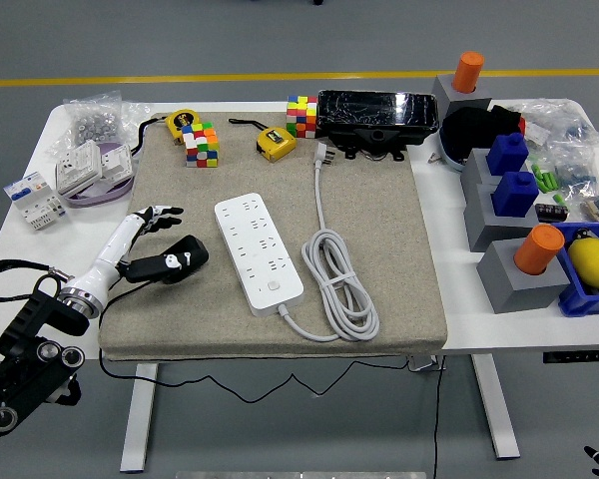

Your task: Put the plug near the board,insert it into the board,press the button,pull the plug out

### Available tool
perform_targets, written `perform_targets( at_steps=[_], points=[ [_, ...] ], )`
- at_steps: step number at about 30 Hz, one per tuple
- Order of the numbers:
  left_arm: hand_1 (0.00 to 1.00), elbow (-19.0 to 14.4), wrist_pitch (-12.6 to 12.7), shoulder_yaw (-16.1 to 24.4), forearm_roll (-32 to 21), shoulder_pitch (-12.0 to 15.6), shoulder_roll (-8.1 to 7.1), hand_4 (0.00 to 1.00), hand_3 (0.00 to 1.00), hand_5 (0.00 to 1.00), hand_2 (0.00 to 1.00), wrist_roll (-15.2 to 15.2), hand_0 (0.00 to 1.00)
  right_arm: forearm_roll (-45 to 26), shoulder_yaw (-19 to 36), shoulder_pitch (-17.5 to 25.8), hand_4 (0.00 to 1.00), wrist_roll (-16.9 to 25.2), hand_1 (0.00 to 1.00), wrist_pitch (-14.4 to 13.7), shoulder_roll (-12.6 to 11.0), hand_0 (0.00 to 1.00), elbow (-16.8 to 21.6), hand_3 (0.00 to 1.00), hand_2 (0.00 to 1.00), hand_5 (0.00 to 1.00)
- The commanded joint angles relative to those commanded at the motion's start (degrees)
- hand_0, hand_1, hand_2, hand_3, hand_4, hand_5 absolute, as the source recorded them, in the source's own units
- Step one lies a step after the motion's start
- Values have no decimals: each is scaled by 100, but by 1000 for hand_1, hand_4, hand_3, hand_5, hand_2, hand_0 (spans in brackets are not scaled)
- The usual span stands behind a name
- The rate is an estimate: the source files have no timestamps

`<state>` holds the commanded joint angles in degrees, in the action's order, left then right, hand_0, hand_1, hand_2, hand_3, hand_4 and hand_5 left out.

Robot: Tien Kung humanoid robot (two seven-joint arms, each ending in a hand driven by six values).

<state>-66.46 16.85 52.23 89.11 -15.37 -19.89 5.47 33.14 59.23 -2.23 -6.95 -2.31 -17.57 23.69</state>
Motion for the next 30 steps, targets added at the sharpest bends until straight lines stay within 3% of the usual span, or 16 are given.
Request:
perform_targets(
  at_steps=[3, 4, 8, 9, 10, 21, 22, 27, 28, 30],
  points=[
    [807, 44, 18, -1, 479, -20, 25, 998, 783, 365, 778, -134, 812, -2, -3, 4, 972, 0, 663, 2, 1, 567, -2, 604, 675, 495],
    [784, 58, 28, 1, 640, -26, 33, 998, 759, 279, 751, -181, 781, -2, -4, 5, 973, 0, 662, 3, 1, 567, -3, 605, 675, 494],
    [784, 130, 160, -21, 1098, -77, 68, 998, 759, 279, 751, -535, 781, -2, 6, -3, 973, 0, 662, 4, -1, 567, -4, 605, 675, 494],
    [784, 147, 179, -29, 1124, -89, 73, 998, 759, 279, 751, -604, 781, -2, 7, -4, 973, 0, 662, 4, -1, 567, -5, 605, 675, 494],
    [718, 167, 197, -35, 1138, -101, 79, 998, 716, 297, 716, -685, 727, -1, 7, -5, 973, -2, 663, 6, -3, 567, -6, 605, 675, 494],
    [684, 218, 152, -62, 1054, -157, 106, 998, 694, 309, 694, -1036, 701, -6, 2, -13, 973, 0, 663, 1, -7, 567, -1, 605, 675, 494],
    [570, 216, 150, -62, 1048, -157, 106, 970, 598, 279, 526, -1038, 543, -6, 1, -13, 973, 0, 663, 0, -7, 567, -1, 604, 675, 495],
    [570, 198, 162, -75, 884, -170, 114, 970, 598, 279, 526, -933, 543, -11, -11, -10, 973, -1, 663, 0, -11, 567, -3, 604, 675, 495],
    [433, 203, 175, -79, 861, -178, 117, 829, 544, 212, 465, -909, 449, -12, -12, -14, 973, -1, 663, 0, -12, 567, -2, 604, 675, 494],
    [433, 219, 192, -97, 867, -192, 122, 829, 544, 212, 465, -885, 449, -11, -7, -18, 973, -1, 663, 0, -10, 567, -2, 604, 675, 494]
  ],
)
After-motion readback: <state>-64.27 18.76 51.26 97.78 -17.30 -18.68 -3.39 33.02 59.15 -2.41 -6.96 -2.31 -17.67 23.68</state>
